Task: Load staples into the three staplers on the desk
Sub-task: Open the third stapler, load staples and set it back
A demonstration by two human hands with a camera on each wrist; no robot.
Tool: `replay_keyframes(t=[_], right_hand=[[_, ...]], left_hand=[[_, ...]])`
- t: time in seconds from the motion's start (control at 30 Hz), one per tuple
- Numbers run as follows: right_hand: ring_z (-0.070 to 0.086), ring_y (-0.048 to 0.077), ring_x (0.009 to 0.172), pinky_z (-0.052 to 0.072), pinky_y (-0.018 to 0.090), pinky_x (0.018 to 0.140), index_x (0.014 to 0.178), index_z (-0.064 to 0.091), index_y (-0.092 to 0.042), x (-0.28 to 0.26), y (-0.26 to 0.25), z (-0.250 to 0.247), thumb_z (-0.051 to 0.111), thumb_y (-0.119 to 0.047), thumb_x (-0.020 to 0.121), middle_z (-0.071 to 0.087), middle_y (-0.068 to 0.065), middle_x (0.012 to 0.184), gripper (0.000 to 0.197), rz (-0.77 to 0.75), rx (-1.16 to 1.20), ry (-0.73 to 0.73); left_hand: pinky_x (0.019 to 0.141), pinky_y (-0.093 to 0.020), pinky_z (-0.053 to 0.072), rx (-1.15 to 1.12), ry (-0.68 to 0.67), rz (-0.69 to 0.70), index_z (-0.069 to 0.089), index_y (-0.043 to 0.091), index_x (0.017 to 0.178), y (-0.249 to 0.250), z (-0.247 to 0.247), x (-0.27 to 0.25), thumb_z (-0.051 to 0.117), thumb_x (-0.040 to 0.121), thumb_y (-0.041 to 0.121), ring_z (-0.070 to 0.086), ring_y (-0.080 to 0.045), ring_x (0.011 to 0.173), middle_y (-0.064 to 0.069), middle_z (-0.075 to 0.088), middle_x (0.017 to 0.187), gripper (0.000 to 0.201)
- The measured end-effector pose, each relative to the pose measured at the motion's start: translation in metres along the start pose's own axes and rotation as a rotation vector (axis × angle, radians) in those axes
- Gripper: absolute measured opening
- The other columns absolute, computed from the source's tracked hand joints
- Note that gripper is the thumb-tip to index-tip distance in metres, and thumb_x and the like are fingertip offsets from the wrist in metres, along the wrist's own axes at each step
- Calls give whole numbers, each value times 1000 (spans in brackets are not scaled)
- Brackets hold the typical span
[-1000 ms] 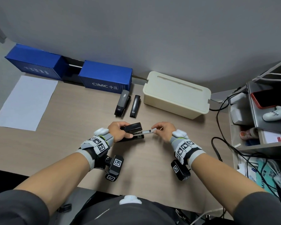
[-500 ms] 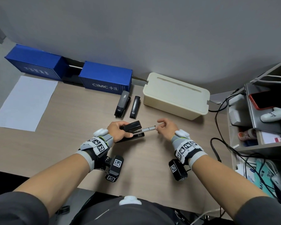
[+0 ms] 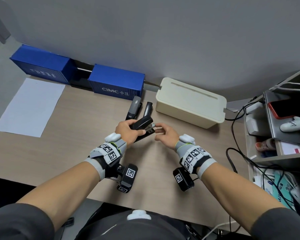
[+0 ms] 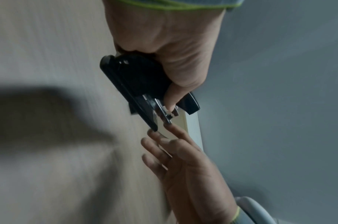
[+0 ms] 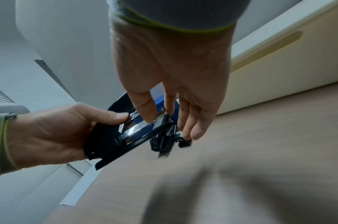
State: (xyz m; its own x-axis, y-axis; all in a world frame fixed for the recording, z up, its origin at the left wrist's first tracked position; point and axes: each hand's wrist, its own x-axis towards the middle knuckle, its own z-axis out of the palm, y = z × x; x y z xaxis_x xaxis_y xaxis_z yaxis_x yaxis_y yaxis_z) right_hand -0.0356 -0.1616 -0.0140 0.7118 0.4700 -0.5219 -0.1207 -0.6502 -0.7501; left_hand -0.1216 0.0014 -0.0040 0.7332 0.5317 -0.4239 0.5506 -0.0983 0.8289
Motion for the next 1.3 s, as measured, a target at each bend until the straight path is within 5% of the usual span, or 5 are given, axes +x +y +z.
replay_keyframes(t=[0.13,0.47,0.67,0.97,1.3], right_hand=[[64,25,90,56,43,78,88,57,-51,2,-14,10,64,-15,64,67,3,101,44,-43,23,-4],[57,19,87,50,36,81,120,57,-27,27,-45,24,64,-11,77,61,-1,97,47,-58,1,-30],[62,23,71,53,41,78,62,56,-22,57,-35,20,58,-38,68,67,3,70,17,85,31,230],[56,23,72,53,42,80,62,54,-21,101,-16,23,63,-24,77,60,-1,69,18,262,-43,230],[57,32,116,45,44,100,137,37,-15,138,-23,51,60,-49,77,55,10,134,72,312,-177,231]], left_hand=[[79,-31,58,-3,68,30,76,30,103,10,-7,0,85,65,23,70,-18,82,8,73,83,40],[80,-42,59,-76,125,-34,75,28,90,7,-27,19,79,65,33,71,-24,81,2,75,82,26],[87,-47,56,-214,240,-112,72,21,97,6,-53,50,62,71,38,68,-31,90,-6,74,93,32],[97,-40,52,-72,174,-179,64,26,127,-30,-59,126,76,78,25,67,-26,102,-1,72,113,50],[93,-33,50,-14,94,-138,64,26,127,-44,-52,160,79,77,24,64,-22,101,5,67,106,52]])
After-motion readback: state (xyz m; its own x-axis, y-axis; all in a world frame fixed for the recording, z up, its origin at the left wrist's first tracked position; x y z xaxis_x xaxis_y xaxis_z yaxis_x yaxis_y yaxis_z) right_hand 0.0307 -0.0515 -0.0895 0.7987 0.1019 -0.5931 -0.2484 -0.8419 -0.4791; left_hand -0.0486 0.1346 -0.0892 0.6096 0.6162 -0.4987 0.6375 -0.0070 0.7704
